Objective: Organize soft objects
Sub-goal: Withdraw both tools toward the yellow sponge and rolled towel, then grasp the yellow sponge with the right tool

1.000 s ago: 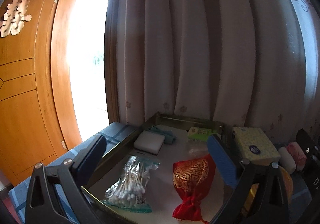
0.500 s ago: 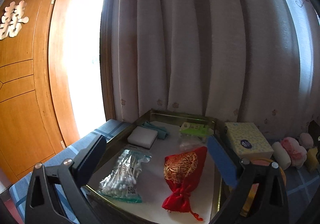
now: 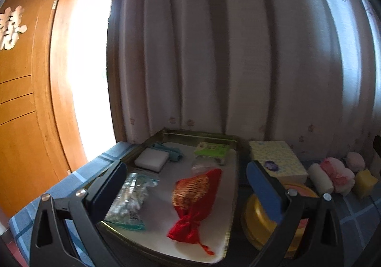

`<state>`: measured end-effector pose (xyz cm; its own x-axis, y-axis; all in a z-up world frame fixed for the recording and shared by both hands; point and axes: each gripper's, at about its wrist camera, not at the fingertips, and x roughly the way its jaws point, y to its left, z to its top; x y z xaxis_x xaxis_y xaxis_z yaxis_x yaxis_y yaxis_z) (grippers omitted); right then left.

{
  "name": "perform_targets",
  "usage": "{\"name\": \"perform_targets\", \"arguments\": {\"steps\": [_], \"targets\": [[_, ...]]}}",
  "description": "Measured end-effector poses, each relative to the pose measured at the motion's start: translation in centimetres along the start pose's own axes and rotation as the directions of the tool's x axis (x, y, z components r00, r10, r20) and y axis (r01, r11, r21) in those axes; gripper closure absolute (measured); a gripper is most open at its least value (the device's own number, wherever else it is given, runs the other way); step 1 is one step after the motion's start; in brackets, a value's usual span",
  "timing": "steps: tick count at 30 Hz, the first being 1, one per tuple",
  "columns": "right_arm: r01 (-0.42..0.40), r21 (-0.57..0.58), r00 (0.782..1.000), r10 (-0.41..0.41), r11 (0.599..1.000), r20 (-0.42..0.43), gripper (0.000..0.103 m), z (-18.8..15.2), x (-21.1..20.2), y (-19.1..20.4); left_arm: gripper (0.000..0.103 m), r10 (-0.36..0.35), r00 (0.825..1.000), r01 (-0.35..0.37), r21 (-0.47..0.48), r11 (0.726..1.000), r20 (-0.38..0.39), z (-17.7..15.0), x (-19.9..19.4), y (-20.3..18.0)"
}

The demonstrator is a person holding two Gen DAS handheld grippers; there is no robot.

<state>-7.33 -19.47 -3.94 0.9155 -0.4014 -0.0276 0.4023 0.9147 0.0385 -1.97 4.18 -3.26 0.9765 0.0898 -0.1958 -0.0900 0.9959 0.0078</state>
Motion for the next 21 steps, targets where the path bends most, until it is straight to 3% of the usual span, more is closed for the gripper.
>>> {"name": "perform_targets", "arguments": {"steps": [12, 21], "targets": [[0.122, -0.025, 0.992, -0.122, 0.992, -0.02, 0.022, 0.4, 0.2, -6.8, 0.001, -0.075, 0.997, 0.075, 0.018, 0.997, -0.002, -0.4, -1.3, -3.5], [0.206, 0.028, 0.972, -0.202, 0.978, -0.117, 0.022, 0.5, 1.9, -12.9, 0.001, -0.179, 0.984, 0.18, 0.053, 0.982, -0.01, -0.5, -2.7, -7.3]]}}
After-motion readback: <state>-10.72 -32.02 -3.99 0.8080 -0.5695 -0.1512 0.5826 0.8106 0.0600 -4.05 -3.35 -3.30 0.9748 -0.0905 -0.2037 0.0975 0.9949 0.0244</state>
